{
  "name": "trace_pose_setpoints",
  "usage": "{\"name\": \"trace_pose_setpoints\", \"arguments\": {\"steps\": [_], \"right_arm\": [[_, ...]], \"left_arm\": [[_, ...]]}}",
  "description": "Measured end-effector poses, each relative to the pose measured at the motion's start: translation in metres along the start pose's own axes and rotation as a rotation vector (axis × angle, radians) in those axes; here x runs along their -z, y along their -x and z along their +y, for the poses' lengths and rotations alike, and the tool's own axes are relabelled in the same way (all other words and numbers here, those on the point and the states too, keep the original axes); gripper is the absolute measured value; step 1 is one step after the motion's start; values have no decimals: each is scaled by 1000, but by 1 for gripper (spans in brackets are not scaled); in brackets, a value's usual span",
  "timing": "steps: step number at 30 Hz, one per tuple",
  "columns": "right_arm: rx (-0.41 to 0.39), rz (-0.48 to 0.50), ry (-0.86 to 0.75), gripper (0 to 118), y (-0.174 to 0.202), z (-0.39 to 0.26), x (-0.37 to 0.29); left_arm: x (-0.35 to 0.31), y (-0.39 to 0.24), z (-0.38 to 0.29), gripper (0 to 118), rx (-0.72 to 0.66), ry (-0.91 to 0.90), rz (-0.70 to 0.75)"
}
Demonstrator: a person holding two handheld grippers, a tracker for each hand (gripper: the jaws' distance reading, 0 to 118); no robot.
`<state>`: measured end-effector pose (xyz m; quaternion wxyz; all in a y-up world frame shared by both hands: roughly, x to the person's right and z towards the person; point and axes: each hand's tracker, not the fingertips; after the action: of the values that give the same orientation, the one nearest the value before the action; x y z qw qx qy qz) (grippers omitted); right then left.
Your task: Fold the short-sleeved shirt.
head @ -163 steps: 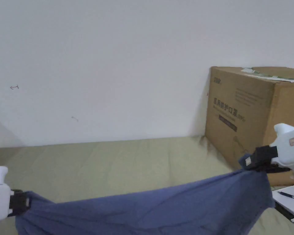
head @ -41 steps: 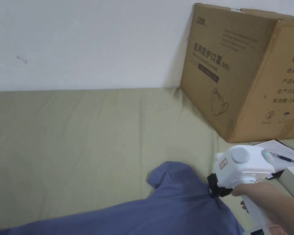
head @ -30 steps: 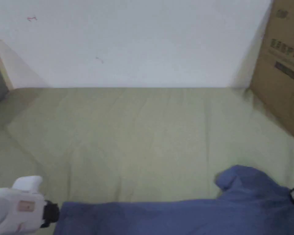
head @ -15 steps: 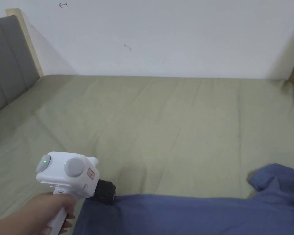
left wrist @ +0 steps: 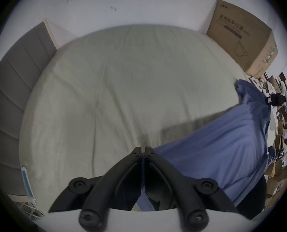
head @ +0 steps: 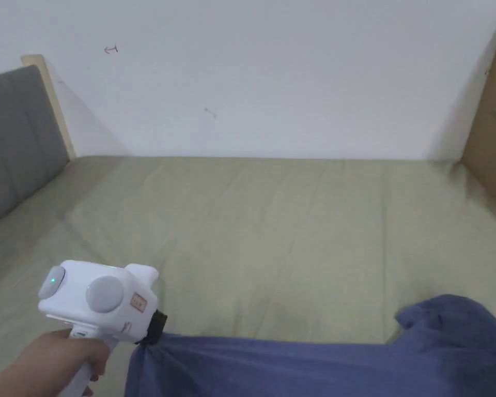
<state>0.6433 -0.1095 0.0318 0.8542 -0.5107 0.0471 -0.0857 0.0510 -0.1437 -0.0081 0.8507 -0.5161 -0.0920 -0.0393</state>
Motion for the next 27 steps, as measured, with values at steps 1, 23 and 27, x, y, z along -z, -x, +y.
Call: {"name": "trace_pose_setpoints", "arguments": {"steps": [1,23,27], "right_arm": [[-8,-3,-35,3,2,0,-20],[-15,-28,-596,3,56,112,-329],[-34,-91,-681,3,76,168,-334]], "left_arm": [[-18,-1,2,0,9,-28,3],[-333,-15,118,0,17,-632,152],[-335,-11,169,0,-57,-678,185]]}}
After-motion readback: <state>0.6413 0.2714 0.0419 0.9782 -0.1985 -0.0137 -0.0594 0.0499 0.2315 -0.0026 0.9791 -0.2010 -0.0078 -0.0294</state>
